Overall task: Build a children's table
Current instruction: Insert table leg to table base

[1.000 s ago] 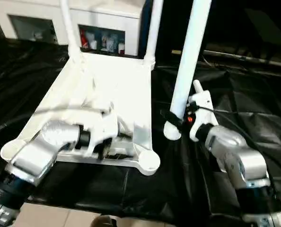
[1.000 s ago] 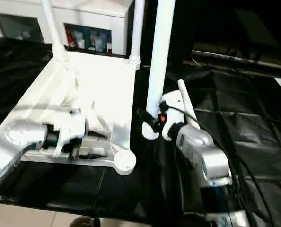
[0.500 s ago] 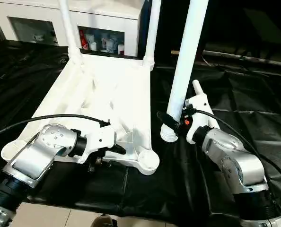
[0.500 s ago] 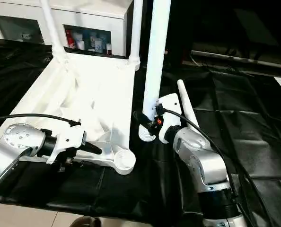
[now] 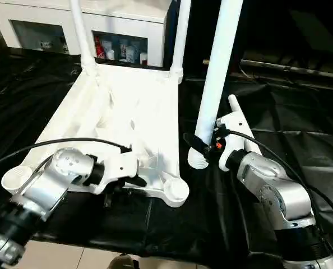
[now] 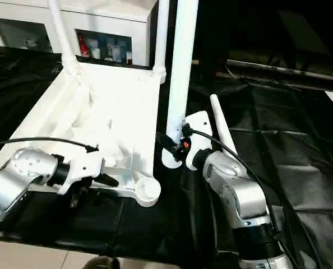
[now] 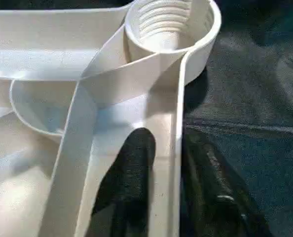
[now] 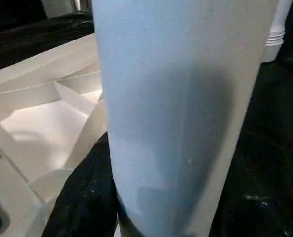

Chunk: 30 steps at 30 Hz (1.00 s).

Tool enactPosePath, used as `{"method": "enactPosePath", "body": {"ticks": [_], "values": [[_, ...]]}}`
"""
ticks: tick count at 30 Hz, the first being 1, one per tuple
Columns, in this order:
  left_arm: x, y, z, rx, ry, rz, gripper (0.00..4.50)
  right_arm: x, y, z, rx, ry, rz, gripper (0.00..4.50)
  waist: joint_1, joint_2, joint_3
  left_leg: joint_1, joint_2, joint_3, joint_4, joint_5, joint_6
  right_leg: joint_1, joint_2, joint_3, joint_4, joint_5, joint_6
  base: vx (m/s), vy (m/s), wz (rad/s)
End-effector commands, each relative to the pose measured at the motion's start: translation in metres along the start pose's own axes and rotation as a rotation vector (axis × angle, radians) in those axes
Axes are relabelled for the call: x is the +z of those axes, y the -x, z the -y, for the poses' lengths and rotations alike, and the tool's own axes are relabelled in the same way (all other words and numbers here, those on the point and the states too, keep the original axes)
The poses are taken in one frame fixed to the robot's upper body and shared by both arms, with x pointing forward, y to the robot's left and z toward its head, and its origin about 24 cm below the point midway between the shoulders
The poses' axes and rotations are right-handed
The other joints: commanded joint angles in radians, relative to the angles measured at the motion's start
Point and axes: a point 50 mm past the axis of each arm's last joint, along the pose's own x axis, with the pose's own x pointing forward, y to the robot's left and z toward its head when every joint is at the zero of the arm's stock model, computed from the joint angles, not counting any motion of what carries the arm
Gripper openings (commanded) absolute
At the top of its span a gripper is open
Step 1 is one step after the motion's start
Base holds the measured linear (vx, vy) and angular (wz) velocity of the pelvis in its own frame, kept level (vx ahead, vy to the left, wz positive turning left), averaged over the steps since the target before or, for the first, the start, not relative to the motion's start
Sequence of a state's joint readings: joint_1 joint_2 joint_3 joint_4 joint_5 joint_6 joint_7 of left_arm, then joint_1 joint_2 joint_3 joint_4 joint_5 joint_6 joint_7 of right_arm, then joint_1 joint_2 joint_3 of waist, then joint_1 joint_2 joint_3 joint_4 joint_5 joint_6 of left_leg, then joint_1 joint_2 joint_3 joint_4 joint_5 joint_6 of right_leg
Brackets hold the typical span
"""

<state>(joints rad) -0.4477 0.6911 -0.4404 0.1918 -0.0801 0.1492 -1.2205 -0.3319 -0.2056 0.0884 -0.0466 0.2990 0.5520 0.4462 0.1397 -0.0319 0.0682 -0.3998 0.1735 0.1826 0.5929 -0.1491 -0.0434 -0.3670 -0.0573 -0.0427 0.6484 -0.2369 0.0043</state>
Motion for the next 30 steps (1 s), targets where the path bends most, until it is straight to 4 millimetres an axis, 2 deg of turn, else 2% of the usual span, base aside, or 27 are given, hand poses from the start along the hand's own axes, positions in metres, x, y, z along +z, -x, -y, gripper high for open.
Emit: {"method": "enactPosePath", "body": {"ticks": [1,2,5,7,10,16,20,23,25,26,28,30], "values": [[0.005,0.001,-0.004,0.011,-0.022,-0.002,0.73,0.008,0.0,-0.002,0.006,0.025,0.034,1.9,-0.007,0.024,-0.074,0.049,0.063,-0.028,-0.084,-0.318,-0.112,0.004,-0.096,0.048,-0.077,-0.139,-0.178,0.0,0.0,0.0],[0.005,0.002,-0.004,0.008,-0.021,-0.005,0.58,0.008,0.0,-0.002,0.007,0.024,0.034,1.9,-0.007,0.023,-0.073,0.049,0.063,-0.028,-0.084,-0.322,-0.111,0.004,-0.097,0.048,-0.077,-0.145,-0.178,0.0,0.0,0.0],[0.002,0.002,-0.004,0.002,-0.023,-0.022,0.53,0.008,0.0,-0.002,0.007,0.024,0.034,1.9,-0.006,0.024,-0.072,0.049,0.063,-0.028,-0.084,-0.325,-0.111,0.004,-0.098,0.049,-0.078,-0.157,-0.177,0.0,0.0,0.0],[-0.001,0.003,-0.002,-0.006,-0.022,-0.039,0.21,0.008,-0.001,-0.001,0.007,0.023,0.035,1.9,-0.006,0.022,-0.071,0.05,0.064,-0.029,-0.085,-0.334,-0.111,0.004,-0.099,0.049,-0.08,-0.178,-0.174,0.0,0.0,0.0],[-0.004,0.003,0.0,-0.018,-0.018,-0.054,0.07,0.008,-0.001,-0.001,0.005,0.023,0.036,1.9,-0.007,0.021,-0.072,0.049,0.064,-0.03,-0.086,-0.338,-0.112,0.004,-0.1,0.049,-0.081,-0.192,-0.172,0.0,0.0,0.0],[-0.009,0.004,0.004,-0.04,-0.003,-0.077,0.0,0.009,-0.001,0.0,0.005,0.022,0.036,1.9,-0.01,0.021,-0.074,0.047,0.063,-0.027,-0.084,-0.293,-0.102,0.006,-0.096,0.048,-0.074,-0.117,-0.182,0.0,0.0,0.0],[-0.01,0.003,0.005,-0.029,0.011,-0.077,0.0,0.01,-0.002,0.0,0.003,0.014,0.041,1.9,-0.011,0.022,-0.073,0.049,0.063,-0.027,-0.084,-0.308,-0.104,0.005,-0.097,0.048,-0.076,-0.141,-0.182,0.0,0.0,0.0],[-0.007,0.002,-0.012,0.159,0.096,-0.002,0.0,0.018,-0.005,0.001,0.009,-0.08,0.08,1.9,-0.016,0.023,-0.073,0.049,0.062,-0.027,-0.083,-0.333,-0.108,0.005,-0.099,0.049,-0.076,-0.164,-0.19,0.0,0.0,0.0],[-0.004,0.002,-0.021,0.24,0.131,0.044,0.0,0.021,-0.006,0.002,0.028,-0.115,0.089,1.9,-0.018,0.02,-0.071,0.05,0.063,-0.027,-0.081,-0.341,-0.103,0.005,-0.102,0.049,-0.08,-0.183,-0.195,0.0,0.0,0.0],[-0.001,0.001,-0.026,0.284,0.155,0.071,0.0,0.022,-0.007,0.001,0.045,-0.136,0.092,1.9,-0.02,0.02,-0.072,0.047,0.063,-0.029,-0.083,-0.337,-0.102,0.008,-0.102,0.047,-0.081,-0.195,-0.191,0.0,0.0,0.0],[0.006,-0.003,-0.034,0.332,0.183,0.098,0.0,0.024,-0.01,0.001,0.109,-0.169,0.087,1.89,-0.028,0.012,-0.07,0.042,0.061,-0.031,-0.085,-0.341,-0.101,0.011,-0.099,0.046,-0.082,-0.216,-0.18,0.0,0.0,0.0],[0.008,-0.004,-0.035,0.341,0.192,0.099,0.0,0.025,-0.011,0.001,0.128,-0.172,0.086,1.89,-0.031,0.011,-0.073,0.032,0.06,-0.034,-0.084,-0.303,-0.094,0.02,-0.104,0.045,-0.083,-0.209,-0.171,0.0,0.0,0.0]]}}
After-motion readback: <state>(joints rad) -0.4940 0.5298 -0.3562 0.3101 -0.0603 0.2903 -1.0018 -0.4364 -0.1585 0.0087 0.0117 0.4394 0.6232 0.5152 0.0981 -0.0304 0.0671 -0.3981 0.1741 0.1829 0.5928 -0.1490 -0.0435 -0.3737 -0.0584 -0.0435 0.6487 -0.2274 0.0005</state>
